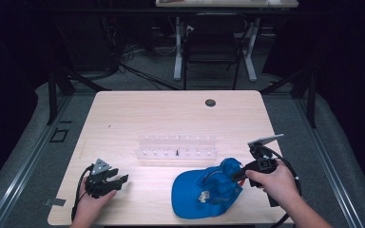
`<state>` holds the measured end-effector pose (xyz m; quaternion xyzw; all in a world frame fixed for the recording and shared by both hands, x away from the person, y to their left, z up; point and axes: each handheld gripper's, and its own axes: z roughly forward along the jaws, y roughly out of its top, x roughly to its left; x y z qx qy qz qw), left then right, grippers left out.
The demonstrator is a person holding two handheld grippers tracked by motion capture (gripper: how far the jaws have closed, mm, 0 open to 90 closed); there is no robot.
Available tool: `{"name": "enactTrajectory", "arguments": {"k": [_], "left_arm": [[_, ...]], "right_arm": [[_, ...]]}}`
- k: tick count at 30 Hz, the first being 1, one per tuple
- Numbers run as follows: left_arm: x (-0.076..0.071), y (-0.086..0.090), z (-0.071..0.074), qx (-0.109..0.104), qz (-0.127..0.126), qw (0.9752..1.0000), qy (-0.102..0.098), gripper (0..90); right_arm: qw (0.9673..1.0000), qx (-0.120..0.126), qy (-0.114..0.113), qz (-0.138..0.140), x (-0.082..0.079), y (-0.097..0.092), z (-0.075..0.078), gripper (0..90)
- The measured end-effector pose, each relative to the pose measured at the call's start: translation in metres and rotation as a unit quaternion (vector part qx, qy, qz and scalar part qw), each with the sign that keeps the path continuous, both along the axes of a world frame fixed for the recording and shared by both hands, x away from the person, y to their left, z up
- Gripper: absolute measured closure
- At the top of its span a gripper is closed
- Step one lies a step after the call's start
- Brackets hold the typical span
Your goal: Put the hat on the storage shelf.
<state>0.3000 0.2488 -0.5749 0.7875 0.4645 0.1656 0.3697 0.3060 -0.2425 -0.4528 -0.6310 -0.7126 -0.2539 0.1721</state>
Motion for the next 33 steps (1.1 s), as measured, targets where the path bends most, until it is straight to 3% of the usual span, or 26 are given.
{"name": "enactTrajectory", "arguments": {"k": [4,10,13,14,20,22,33], "left_arm": [[0.000,0.000,-0.001,-0.002,0.005,1.0000,-0.001,47.2],[0.000,0.000,0.000,-0.002,0.004,1.0000,-0.001,47.2],[0.000,0.000,0.000,-0.001,0.003,1.0000,-0.002,47.2],[0.000,0.000,0.000,-0.001,0.003,1.0000,-0.002,47.2],[0.000,0.000,0.000,0.001,0.000,1.0000,-0.001,47.2],[0.000,0.000,0.000,0.001,0.001,1.0000,-0.002,47.2],[0.000,0.000,0.000,-0.004,0.005,1.0000,-0.003,47.1]], "right_arm": [[0.9997,0.022,0.003,-0.014,0.001,0.001,0.006,89.9],[0.9990,0.042,0.006,-0.015,0.003,0.002,0.014,89.9],[0.9984,0.056,0.007,-0.001,0.004,0.000,0.018,89.9],[0.9981,0.060,-0.003,-0.016,0.003,0.002,0.019,89.9],[0.9963,0.084,0.001,-0.017,0.002,0.003,0.028,89.9],[0.9950,0.100,-0.005,-0.004,0.003,0.003,0.031,90.0],[0.9878,0.155,-0.006,0.002,0.005,0.008,0.042,90.0]]}}
